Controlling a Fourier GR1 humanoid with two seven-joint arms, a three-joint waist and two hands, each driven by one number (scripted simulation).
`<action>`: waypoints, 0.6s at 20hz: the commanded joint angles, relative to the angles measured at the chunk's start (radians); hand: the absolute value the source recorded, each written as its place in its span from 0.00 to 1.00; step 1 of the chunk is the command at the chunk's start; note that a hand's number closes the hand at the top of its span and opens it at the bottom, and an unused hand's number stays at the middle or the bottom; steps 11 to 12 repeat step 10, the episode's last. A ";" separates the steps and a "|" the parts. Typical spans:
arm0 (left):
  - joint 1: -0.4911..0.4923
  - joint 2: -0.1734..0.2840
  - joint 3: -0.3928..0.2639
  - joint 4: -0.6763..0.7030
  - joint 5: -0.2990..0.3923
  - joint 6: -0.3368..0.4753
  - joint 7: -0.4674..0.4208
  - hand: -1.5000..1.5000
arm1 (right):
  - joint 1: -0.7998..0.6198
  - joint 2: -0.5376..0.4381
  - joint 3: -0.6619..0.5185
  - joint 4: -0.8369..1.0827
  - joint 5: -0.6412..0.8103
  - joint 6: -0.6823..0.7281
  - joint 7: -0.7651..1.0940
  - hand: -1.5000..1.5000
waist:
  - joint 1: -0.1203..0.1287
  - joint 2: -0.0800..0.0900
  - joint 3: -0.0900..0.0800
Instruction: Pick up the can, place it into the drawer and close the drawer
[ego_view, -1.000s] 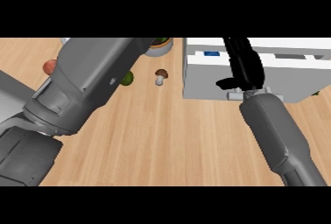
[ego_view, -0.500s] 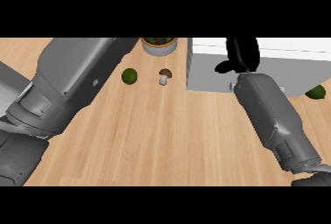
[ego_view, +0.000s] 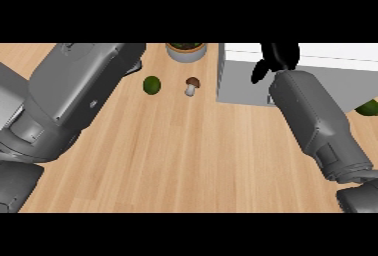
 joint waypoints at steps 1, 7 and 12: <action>0.035 0.043 -0.005 -0.074 0.001 -0.026 0.030 0.00 | -0.109 -0.015 -0.056 0.020 -0.044 -0.005 -0.002 0.00 | 0.036 -0.005 -0.002; 0.092 0.067 -0.006 -0.141 -0.001 -0.019 0.051 0.00 | -0.106 0.051 -0.131 -0.005 -0.145 -0.014 -0.115 0.00 | 0.014 -0.009 -0.001; 0.167 0.057 -0.016 -0.192 -0.006 -0.007 0.029 0.00 | -0.130 0.020 -0.154 0.009 -0.162 0.009 -0.149 0.00 | 0.016 -0.001 -0.002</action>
